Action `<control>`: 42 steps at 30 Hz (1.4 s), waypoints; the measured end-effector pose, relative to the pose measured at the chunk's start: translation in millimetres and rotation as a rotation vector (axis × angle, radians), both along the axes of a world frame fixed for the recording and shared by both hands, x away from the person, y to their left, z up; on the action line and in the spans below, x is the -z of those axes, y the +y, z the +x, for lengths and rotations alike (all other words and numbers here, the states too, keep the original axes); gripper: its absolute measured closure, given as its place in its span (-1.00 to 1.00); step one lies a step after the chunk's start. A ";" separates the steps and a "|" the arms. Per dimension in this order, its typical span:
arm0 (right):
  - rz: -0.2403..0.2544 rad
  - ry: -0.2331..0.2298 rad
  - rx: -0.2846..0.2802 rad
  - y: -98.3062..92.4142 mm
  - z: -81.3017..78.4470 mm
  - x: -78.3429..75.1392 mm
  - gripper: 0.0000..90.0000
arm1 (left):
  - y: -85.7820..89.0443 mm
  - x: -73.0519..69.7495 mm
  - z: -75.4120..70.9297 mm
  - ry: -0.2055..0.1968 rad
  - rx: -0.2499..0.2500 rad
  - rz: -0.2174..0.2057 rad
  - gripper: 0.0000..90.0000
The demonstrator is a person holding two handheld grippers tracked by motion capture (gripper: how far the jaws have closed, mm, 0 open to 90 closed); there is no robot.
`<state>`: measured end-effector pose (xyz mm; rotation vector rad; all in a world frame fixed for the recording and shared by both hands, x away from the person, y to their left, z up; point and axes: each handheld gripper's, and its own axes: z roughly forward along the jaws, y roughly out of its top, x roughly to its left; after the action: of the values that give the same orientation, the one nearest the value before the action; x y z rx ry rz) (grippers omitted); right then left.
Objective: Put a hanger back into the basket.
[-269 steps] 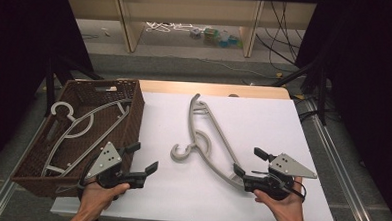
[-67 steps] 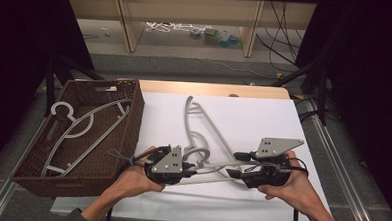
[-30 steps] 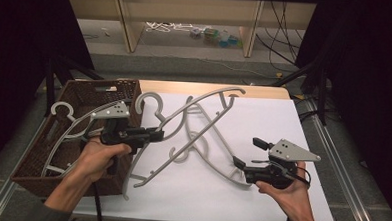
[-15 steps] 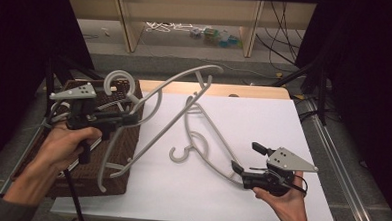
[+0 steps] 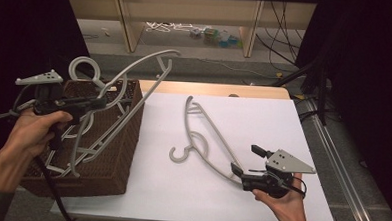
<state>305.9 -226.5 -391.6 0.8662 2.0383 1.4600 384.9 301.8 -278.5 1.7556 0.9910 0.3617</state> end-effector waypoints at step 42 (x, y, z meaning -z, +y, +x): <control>-0.006 0.053 -0.016 -0.3 1.8 5.0 -0.63 | 104.9 68.9 28.9 0.053 -0.100 0.296 0.77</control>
<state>307.8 -226.7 -396.5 0.8975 2.0919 1.4527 413.8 406.7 -347.3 1.9928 1.1099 0.5515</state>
